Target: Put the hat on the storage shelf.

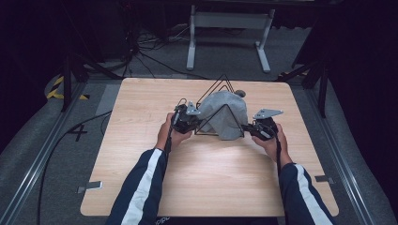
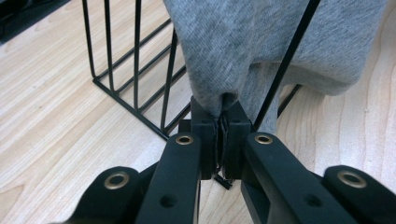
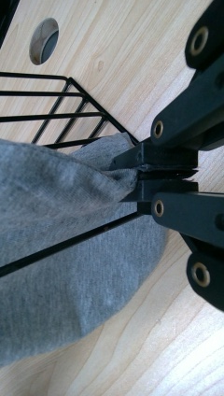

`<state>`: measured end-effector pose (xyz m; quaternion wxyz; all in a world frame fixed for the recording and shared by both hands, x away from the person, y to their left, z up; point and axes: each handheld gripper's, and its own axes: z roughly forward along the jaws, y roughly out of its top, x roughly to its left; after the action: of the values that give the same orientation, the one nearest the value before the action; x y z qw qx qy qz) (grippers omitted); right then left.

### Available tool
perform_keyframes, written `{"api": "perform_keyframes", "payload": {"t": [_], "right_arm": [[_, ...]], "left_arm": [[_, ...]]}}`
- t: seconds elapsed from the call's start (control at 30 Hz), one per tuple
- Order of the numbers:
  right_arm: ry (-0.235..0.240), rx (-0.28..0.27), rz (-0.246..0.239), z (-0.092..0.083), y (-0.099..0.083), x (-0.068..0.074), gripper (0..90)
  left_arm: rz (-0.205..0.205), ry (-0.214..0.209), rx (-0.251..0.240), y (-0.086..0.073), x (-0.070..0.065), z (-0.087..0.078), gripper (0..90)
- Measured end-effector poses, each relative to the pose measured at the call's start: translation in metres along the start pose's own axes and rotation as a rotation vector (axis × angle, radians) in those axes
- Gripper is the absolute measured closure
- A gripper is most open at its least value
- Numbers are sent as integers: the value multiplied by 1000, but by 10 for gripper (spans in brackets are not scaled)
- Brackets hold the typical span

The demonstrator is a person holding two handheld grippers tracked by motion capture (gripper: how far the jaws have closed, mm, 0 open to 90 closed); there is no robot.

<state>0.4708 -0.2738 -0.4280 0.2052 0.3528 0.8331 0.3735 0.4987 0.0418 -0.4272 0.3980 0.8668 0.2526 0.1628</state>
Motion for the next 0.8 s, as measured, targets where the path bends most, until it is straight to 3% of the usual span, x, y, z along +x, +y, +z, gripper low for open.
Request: {"api": "perform_keyframes", "payload": {"t": [0.07,0.13,0.17,0.23,0.27,0.3,0.47,0.57,0.7,0.8], "right_arm": [[4,-11,5,-1,0,-1,859],[14,-26,10,-4,1,-2,828],[-15,-1,-7,-7,1,-3,780],[-19,5,-11,-9,0,-4,766],[-29,2,8,-14,-2,-8,673],[-29,2,8,-14,-2,-8,673],[-43,-23,21,-34,-4,-11,597],[-60,-7,-6,-49,-7,-9,575],[-53,-9,-15,-72,-16,-6,533],[-54,-3,-20,-86,-28,-3,499]], "left_arm": [[-11,18,-25,1,0,-4,837],[-16,32,-25,1,0,-6,708],[-24,-1,-50,0,2,-14,724],[-17,9,-60,0,2,-19,708],[-18,29,-59,1,2,-25,687],[-16,36,-63,2,2,-28,687],[16,71,-24,-2,3,-55,615],[22,99,1,-9,2,-67,519],[25,106,14,-25,-2,-88,451],[57,113,50,-38,-9,-99,411]]}}
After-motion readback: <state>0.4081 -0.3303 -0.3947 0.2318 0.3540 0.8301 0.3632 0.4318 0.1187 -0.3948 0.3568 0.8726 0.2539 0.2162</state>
